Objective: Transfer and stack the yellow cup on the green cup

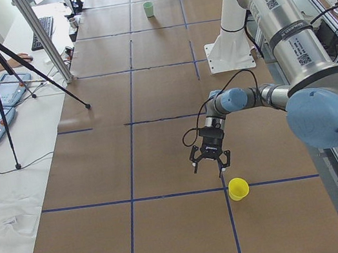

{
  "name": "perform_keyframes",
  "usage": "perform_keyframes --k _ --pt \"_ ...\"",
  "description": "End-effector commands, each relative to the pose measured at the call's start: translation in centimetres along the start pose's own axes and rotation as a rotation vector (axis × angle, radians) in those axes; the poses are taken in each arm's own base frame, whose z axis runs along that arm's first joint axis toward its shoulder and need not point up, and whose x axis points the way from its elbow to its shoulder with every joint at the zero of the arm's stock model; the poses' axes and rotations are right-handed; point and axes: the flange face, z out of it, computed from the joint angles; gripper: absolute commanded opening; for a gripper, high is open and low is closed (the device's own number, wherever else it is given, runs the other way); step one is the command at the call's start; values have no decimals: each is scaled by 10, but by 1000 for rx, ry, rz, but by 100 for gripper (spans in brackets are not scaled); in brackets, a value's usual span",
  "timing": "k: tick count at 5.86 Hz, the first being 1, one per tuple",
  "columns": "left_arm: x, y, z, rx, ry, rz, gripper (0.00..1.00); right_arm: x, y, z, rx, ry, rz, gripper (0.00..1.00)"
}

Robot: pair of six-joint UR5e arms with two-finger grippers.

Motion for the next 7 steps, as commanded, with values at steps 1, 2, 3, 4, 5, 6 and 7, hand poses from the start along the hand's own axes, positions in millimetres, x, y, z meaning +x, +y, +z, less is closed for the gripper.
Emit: perform_keyframes --k 1,2,3,4,5,6,7 --pt "-18 18 -11 82 -140 -56 100 -3 -2 0 11 0 -17 100" --pt "-30 35 -19 87 -166 -51 100 -4 -3 1 10 2 -20 100" --pt "-31 58 -30 68 -173 -60 100 -5 -3 1 10 2 -23 100" --pt "-28 88 -25 91 -174 -66 100 -5 -3 1 10 2 -23 100" --pt "-29 92 -24 97 -178 -90 100 -5 -3 1 11 2 -24 100" --pt "-34 106 -21 110 -181 -110 100 -5 -3 1 13 2 -25 100" --pt "-40 119 -15 131 -190 -137 100 -6 -3 0 17 2 -29 100"
